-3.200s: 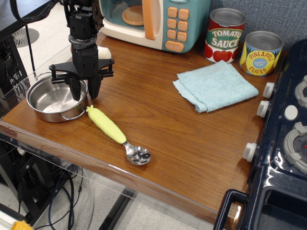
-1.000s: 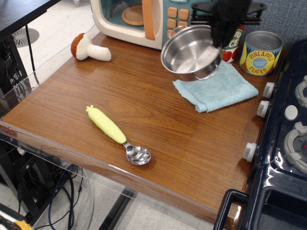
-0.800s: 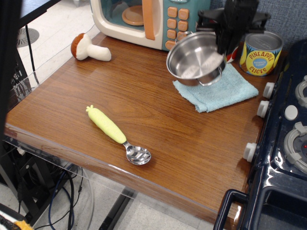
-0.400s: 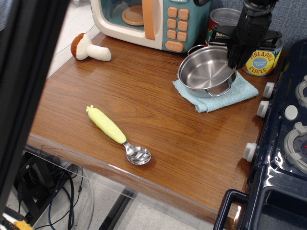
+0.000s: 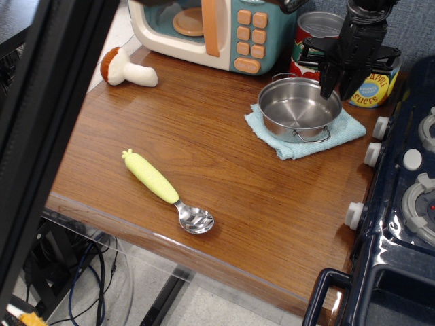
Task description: Place the pot on the cloth.
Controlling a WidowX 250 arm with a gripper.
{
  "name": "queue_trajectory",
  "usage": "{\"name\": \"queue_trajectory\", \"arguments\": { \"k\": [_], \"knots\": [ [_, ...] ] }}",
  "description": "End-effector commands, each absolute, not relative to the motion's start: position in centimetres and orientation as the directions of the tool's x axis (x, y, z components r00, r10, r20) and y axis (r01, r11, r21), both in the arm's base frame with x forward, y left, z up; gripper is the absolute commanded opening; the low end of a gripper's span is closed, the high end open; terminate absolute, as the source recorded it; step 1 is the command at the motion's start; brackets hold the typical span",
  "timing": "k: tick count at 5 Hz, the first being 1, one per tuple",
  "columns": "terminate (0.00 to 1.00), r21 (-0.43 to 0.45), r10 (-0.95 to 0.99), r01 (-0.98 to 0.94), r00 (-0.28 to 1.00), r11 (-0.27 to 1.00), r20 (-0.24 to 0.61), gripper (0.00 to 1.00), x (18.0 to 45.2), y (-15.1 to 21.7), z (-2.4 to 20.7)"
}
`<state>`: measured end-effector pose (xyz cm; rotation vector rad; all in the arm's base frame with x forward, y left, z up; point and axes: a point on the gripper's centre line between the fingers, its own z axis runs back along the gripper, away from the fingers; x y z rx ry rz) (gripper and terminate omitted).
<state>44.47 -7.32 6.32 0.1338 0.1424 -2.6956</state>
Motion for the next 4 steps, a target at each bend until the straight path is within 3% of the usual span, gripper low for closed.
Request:
{"name": "queue_trajectory", "arguments": {
  "k": [1,4],
  "knots": [
    [0.0,-0.062,-0.416,0.433,-0.891,-0.899,-0.184,1.0,43.3,-7.4,9.6],
    [0.0,0.074,-0.475,0.473,-0.84,-0.878,-0.262,1.0,40.8,-5.0,16.1]
  ]
}}
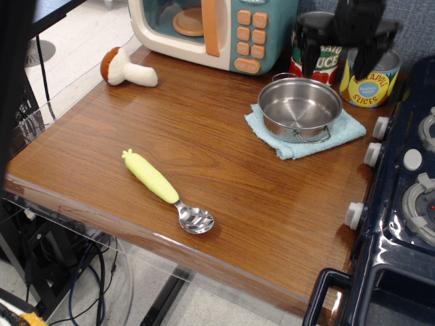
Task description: Place the pot on the cloth.
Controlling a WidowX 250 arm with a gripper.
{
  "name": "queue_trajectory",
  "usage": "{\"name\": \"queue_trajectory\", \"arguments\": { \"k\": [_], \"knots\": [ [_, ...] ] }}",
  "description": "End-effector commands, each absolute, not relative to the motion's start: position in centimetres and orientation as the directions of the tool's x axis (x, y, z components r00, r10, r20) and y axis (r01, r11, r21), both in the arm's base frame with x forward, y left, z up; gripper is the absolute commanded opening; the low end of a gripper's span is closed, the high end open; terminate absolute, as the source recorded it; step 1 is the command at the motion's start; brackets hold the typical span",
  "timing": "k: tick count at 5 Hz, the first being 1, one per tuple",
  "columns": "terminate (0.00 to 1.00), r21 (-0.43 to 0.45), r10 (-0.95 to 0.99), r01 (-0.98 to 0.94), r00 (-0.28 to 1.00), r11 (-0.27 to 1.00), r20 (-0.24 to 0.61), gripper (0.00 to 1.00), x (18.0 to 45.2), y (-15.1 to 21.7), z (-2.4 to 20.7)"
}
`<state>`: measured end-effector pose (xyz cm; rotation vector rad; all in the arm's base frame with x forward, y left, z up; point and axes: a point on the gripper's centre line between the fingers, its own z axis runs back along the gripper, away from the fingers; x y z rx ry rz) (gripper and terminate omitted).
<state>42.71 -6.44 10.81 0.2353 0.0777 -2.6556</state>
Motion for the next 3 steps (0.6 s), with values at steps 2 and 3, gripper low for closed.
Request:
{"name": "queue_trajectory", "arguments": {
  "k": [2,3],
  "knots": [
    [0.0,0.074,-0.475,0.473,-0.84,-0.878,-0.262,1.0,40.84,-4.97,16.13],
    [1.0,0.074,-0.475,0.473,-0.84,-0.878,-0.262,1.0,40.84,-4.97,16.13]
  ]
}}
